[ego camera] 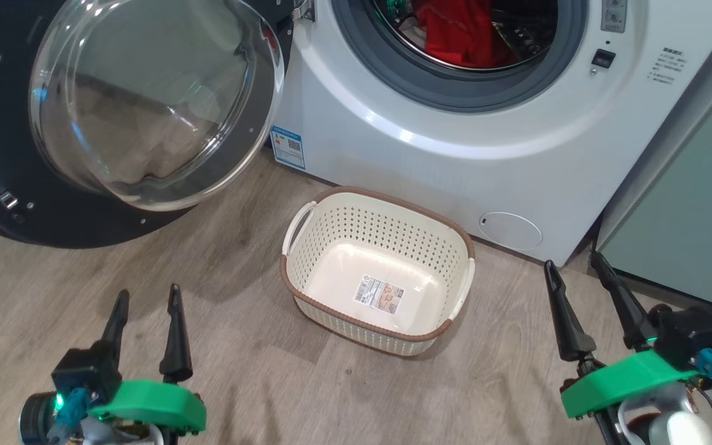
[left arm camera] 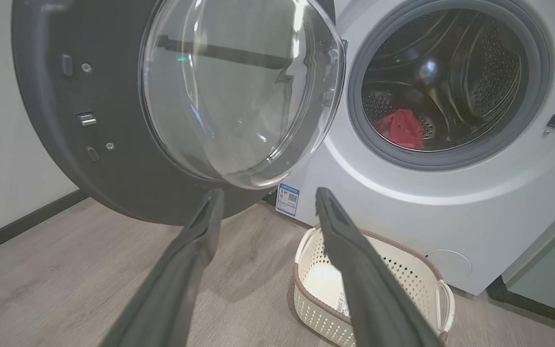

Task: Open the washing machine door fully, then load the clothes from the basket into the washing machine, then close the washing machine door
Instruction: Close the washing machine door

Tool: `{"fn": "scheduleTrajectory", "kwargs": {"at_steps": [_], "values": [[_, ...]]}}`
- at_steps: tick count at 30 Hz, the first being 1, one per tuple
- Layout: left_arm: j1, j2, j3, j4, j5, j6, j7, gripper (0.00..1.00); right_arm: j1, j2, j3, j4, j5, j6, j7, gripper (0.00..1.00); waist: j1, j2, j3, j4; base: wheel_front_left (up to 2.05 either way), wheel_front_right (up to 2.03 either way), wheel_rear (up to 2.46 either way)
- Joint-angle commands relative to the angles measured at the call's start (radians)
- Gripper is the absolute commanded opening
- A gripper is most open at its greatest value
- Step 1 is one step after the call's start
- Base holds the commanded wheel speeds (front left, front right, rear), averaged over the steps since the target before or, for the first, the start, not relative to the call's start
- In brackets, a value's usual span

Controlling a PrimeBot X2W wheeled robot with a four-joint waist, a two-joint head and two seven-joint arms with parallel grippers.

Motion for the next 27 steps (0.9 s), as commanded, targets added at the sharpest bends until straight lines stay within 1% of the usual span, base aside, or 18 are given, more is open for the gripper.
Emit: {"fn": "scheduleTrajectory", "kwargs": {"at_steps": [1,10,11,12,19,23,24,25,27], "values": [[-0.044,0.008,0.037,-0.034,-0.006,0.008,-0.012,1.0,-0.023,-0.004,0.023,-0.032,-0.001,0.0,0.002,1.0,0.0,0.0,0.0,-0.002,0.0,0.0,0.0],[-0.044,0.013,0.035,-0.028,-0.004,0.013,-0.013,1.0,-0.025,-0.004,0.026,-0.029,-0.001,0.0,-0.001,1.0,0.0,0.0,0.001,-0.004,0.0,0.0,0.0],[-0.044,0.013,0.034,-0.028,-0.005,0.013,-0.013,0.76,-0.025,-0.004,0.026,-0.029,-0.001,0.0,-0.001,1.0,0.0,0.0,0.001,-0.004,0.0,0.0,0.0],[-0.045,0.014,0.032,-0.028,-0.005,0.011,-0.013,0.0,-0.026,-0.004,0.026,-0.028,-0.002,0.0,-0.001,1.0,0.0,0.0,0.001,-0.004,0.0,0.0,0.0],[-0.045,0.016,0.029,-0.032,-0.007,0.012,-0.015,0.0,-0.029,-0.004,0.025,-0.029,-0.004,0.0,0.001,1.0,0.0,0.0,0.003,-0.005,0.0,0.0,0.0],[-0.048,0.016,0.03,-0.049,-0.015,0.002,-0.016,0.0,-0.029,-0.004,0.022,-0.03,-0.004,0.0,0.001,1.0,0.0,0.0,0.004,-0.004,0.0,0.0,0.0],[-0.049,0.005,0.035,-0.061,-0.037,-0.007,-0.017,0.0,-0.029,-0.004,0.022,-0.031,-0.003,0.0,0.001,1.0,0.0,0.0,0.004,-0.003,0.0,0.0,0.0],[-0.052,-0.02,0.048,-0.08,-0.086,-0.027,-0.018,0.0,-0.029,-0.004,0.021,-0.031,-0.003,0.0,0.0,1.0,0.0,0.0,0.004,-0.002,0.0,0.0,0.0],[-0.059,-0.05,0.087,-0.126,-0.19,-0.081,-0.02,0.0,-0.029,-0.004,0.021,-0.033,-0.003,0.0,0.001,1.0,0.0,0.0,0.005,0.0,0.0,0.0,0.0]]}}
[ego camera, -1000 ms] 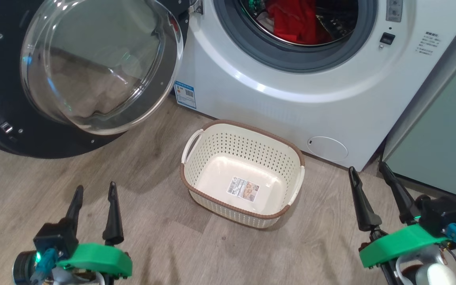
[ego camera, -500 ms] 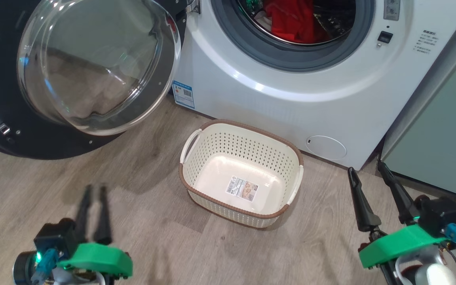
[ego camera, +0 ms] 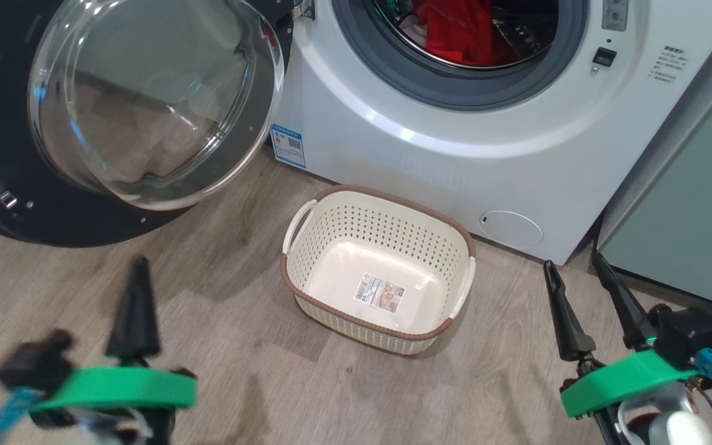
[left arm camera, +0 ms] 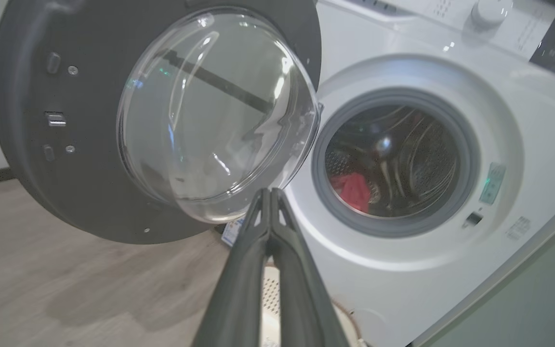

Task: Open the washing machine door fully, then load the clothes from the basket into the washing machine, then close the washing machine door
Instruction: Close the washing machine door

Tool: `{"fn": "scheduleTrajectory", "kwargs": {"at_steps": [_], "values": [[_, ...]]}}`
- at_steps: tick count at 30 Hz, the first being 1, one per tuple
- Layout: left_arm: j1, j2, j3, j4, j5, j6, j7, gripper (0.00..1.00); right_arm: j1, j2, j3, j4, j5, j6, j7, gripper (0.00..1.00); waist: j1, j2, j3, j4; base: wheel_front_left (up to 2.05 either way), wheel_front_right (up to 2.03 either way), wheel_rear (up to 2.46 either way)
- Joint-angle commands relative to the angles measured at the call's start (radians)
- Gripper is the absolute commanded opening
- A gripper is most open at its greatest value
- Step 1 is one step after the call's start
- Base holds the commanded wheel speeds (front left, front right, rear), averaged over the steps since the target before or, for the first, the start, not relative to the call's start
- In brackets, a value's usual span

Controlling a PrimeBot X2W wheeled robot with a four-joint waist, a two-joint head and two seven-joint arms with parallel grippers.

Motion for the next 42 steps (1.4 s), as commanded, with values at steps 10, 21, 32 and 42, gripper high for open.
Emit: {"fn": "scheduleTrajectory", "kwargs": {"at_steps": [10,21,32,42], "values": [[-0.216,-0.004,0.36,-0.247,-0.632,-0.182,0.024,0.0,-0.041,-0.004,0.017,-0.054,-0.011,0.0,0.008,1.0,0.0,0.0,0.025,0.006,0.0,0.0,0.0],[-0.544,0.279,0.651,0.092,-1.033,-0.153,0.176,0.0,-0.08,-0.004,0.036,-0.085,-0.049,0.0,0.033,1.0,0.0,0.0,0.089,-0.023,0.0,0.0,0.0],[-0.701,0.465,0.747,0.607,-1.149,-0.116,0.274,0.0,-0.108,-0.004,0.053,-0.108,-0.068,0.0,0.044,1.0,0.0,0.0,0.144,-0.071,0.0,0.0,0.0],[-0.773,0.542,0.681,0.83,-1.1,-0.156,0.324,0.0,-0.13,-0.004,0.062,-0.142,-0.089,0.0,0.077,1.0,0.0,0.0,0.182,-0.082,0.0,0.0,0.0]]}}
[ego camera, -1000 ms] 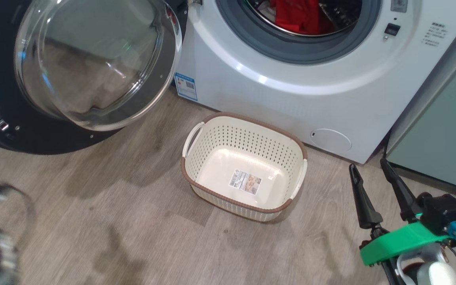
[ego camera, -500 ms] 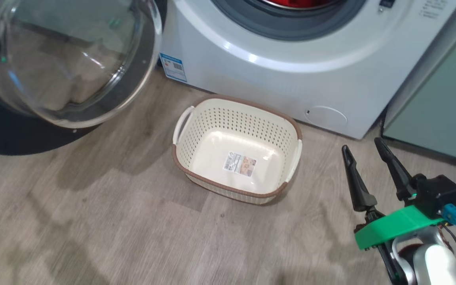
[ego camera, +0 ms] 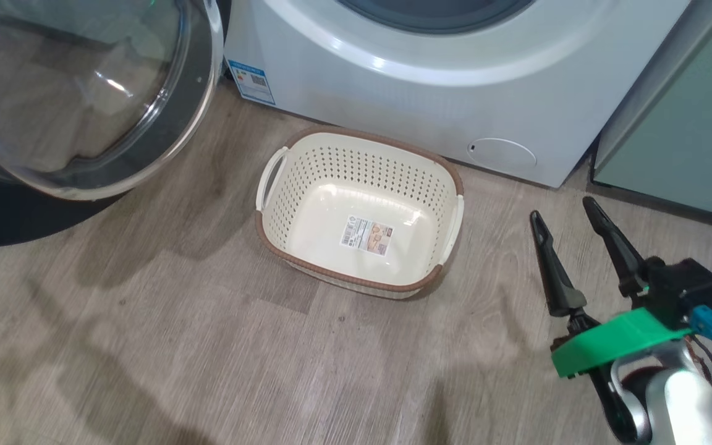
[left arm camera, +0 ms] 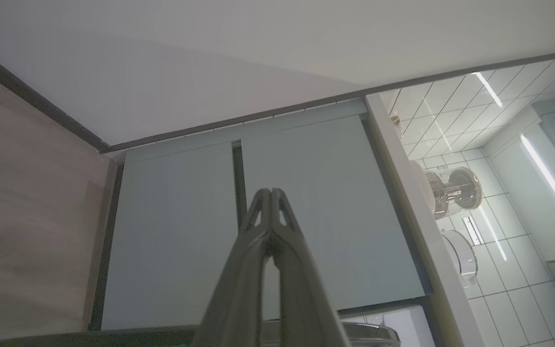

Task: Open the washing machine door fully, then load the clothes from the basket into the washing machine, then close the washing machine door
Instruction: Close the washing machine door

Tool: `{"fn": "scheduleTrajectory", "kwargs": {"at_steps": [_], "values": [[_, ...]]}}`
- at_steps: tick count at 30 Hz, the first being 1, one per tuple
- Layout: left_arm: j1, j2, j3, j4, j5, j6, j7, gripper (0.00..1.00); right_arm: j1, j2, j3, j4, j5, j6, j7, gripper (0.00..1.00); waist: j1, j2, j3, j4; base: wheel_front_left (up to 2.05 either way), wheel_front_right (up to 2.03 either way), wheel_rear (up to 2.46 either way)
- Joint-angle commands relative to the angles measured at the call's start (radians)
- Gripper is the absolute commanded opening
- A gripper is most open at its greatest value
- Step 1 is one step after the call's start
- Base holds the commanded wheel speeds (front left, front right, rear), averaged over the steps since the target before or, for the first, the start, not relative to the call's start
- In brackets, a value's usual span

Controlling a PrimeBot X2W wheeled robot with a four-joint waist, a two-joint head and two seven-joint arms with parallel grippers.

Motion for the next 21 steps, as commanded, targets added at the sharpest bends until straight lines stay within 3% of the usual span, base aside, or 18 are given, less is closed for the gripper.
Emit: {"fn": "scheduleTrajectory", "kwargs": {"at_steps": [1,8,21], "values": [[-0.029,0.079,-0.005,-0.013,0.015,-0.009,0.025,0.0,-0.04,-0.003,0.031,-0.043,-0.011,0.0,0.01,1.0,-0.0001,0.0,0.007,-0.003,0.0,0.0,0.0],[-0.06,0.089,-0.074,0.061,0.024,-0.023,0.155,0.0,-0.057,-0.003,0.055,-0.079,-0.016,0.0,0.031,1.0,-0.0001,0.0,0.036,-0.016,0.0,0.0,0.0],[-0.06,0.1,-0.099,0.094,0.003,-0.053,0.301,0.0,-0.057,-0.003,0.044,-0.087,-0.021,0.0,0.032,1.0,-0.0001,0.0,0.062,-0.02,0.0,0.0,0.0]]}}
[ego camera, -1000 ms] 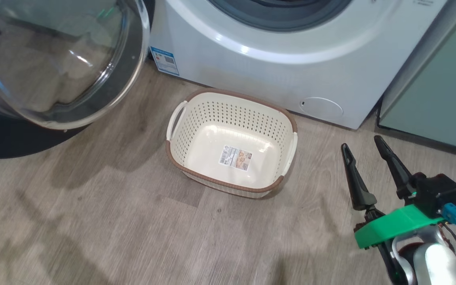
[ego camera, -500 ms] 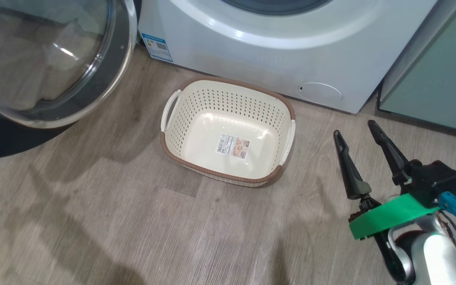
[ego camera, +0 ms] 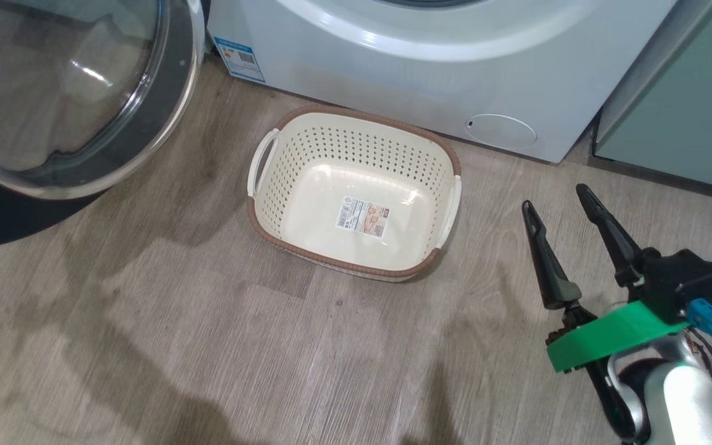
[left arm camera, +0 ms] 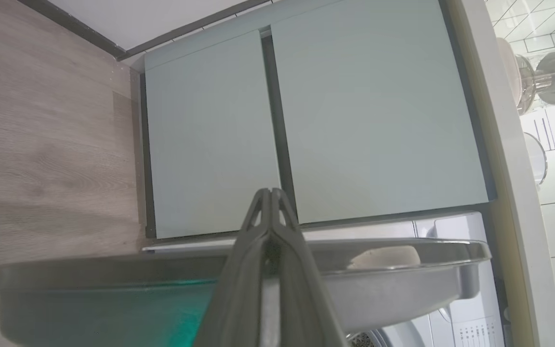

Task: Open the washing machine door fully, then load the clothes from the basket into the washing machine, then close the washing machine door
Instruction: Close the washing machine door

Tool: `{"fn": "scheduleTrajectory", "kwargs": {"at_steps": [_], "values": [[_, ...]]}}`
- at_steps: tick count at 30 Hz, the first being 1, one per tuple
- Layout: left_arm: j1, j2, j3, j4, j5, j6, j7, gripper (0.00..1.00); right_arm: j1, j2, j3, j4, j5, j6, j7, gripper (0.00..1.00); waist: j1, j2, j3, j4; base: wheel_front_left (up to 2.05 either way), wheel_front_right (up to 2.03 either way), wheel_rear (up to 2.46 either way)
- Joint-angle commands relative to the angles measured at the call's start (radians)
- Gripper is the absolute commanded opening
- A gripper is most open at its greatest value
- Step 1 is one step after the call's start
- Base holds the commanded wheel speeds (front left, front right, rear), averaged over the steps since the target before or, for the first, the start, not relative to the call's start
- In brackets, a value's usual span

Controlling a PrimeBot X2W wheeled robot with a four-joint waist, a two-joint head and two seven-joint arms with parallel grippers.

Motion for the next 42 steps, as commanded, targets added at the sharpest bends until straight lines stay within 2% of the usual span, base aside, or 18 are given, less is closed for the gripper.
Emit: {"fn": "scheduleTrajectory", "kwargs": {"at_steps": [1,11,20,29,42], "values": [[-0.016,0.072,0.014,-0.028,-0.017,-0.009,0.033,0.0,-0.038,-0.003,0.02,-0.04,-0.005,0.0,0.001,1.0,0.0,0.0,0.0,0.002,0.0,0.0,0.0],[0.04,0.075,0.018,-0.092,-0.064,-0.019,0.188,0.0,-0.043,-0.003,0.013,-0.035,-0.004,0.0,0.0,1.0,0.0,0.0,-0.001,0.011,0.0,0.0,0.0],[0.129,0.045,0.036,-0.212,-0.127,-0.021,0.329,0.0,-0.047,-0.003,0.005,-0.026,0.004,0.0,-0.007,1.0,0.0,0.0,-0.015,0.02,0.0,0.0,0.0],[0.225,0.009,0.032,-0.372,-0.154,0.004,0.413,0.0,-0.049,-0.003,-0.003,-0.012,0.018,0.0,-0.025,1.0,0.0,0.0,-0.032,0.019,0.0,0.0,0.0],[0.403,-0.042,0.02,-0.702,-0.215,0.084,0.562,0.0,-0.037,-0.003,-0.014,0.021,0.052,0.0,-0.064,1.0,0.0,0.0,-0.084,-0.015,0.0,0.0,0.0]]}}
